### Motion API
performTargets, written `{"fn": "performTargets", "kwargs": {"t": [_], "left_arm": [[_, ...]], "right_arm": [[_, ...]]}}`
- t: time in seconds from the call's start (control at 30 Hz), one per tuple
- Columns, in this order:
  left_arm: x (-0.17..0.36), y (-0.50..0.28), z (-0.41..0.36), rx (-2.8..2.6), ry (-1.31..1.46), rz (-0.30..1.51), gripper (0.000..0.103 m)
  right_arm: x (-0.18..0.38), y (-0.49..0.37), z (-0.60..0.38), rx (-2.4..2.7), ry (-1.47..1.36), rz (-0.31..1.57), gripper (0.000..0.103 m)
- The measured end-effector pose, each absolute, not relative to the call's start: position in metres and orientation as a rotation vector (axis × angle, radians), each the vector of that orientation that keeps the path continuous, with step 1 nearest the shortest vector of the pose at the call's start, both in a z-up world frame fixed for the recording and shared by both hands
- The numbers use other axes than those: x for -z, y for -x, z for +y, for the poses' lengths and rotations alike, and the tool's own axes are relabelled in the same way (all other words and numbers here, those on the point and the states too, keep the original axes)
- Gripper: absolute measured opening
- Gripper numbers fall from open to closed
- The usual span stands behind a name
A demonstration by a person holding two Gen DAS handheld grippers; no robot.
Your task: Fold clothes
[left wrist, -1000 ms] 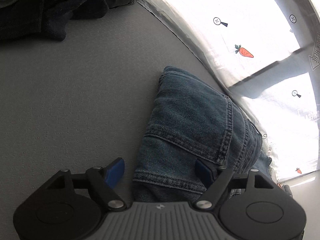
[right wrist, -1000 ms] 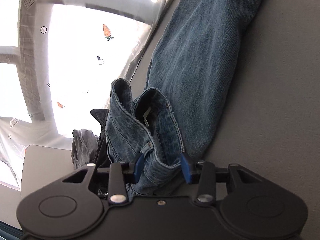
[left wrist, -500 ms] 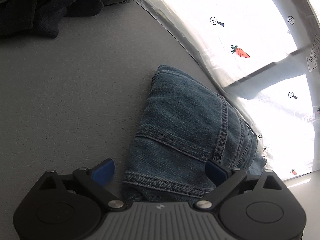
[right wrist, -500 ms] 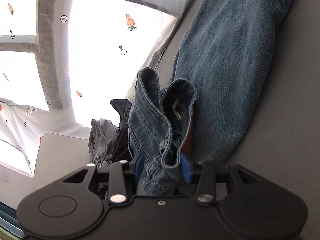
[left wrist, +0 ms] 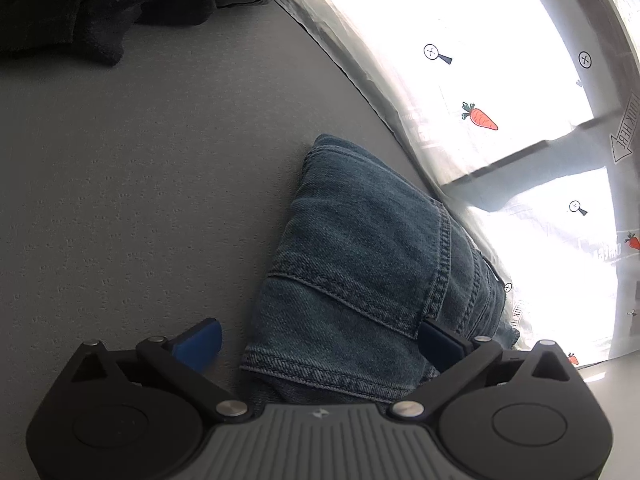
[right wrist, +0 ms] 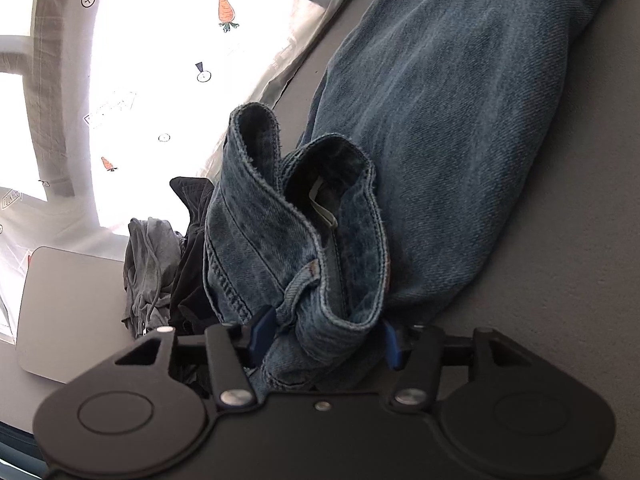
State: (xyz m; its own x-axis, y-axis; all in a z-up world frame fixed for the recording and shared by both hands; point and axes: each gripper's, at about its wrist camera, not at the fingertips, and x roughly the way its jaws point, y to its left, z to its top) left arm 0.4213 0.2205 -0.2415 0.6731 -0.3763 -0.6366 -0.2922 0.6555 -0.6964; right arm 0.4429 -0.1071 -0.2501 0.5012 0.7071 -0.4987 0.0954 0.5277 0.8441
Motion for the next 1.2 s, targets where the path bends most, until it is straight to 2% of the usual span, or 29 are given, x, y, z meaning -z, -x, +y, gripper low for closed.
{"fn": "performTargets", "kwargs": {"t": [0.07, 0.1, 0.13, 0.3, 0.57, 0.8, 0.9, 1.0, 1.17, 1.2], "left_arm": [[0.241, -0.42, 0.22, 0.059, 0.881, 0.859, 0.103], [0.241, -0.419, 0.22, 0.06, 0.882, 0.857, 0.103], [0.241, -0.419, 0.219, 0.06, 0.883, 0.855, 0.103], [0.236, -0.422, 0.214, 0.032, 0.857, 0.873, 0.103], [0.194, -0.444, 0.19, 0.022, 0.645, 0.794, 0.103], [0.211, -0.463, 0.164, -0.028, 0.636, 0.877, 0.103], [0.221, -0.456, 0.161, -0.04, 0.638, 0.907, 0.103], [0.227, -0.45, 0.169, -0.053, 0.677, 0.919, 0.103], [0.226, -0.454, 0.173, -0.034, 0.66, 0.93, 0.103], [0.226, -0.457, 0.172, -0.03, 0.649, 0.933, 0.103]], "right_arm": [[0.248, -0.446, -0.104, -0.439, -0.959, 0.993, 0.054], [0.24, -0.448, -0.101, -0.45, -0.899, 0.972, 0.041], [0.231, -0.45, -0.098, -0.462, -0.837, 0.951, 0.023], [0.201, -0.459, -0.095, -0.509, -0.696, 0.872, 0.02], [0.158, -0.501, -0.123, -0.556, -0.599, 0.83, 0.019], [0.167, -0.496, -0.114, -0.568, -0.474, 0.929, 0.021], [0.177, -0.486, -0.117, -0.549, -0.471, 0.983, 0.027], [0.173, -0.473, -0.125, -0.57, -0.451, 0.981, 0.039], [0.158, -0.466, -0.147, -0.533, -0.528, 0.911, 0.042], [0.156, -0.466, -0.152, -0.522, -0.557, 0.893, 0.045]]}}
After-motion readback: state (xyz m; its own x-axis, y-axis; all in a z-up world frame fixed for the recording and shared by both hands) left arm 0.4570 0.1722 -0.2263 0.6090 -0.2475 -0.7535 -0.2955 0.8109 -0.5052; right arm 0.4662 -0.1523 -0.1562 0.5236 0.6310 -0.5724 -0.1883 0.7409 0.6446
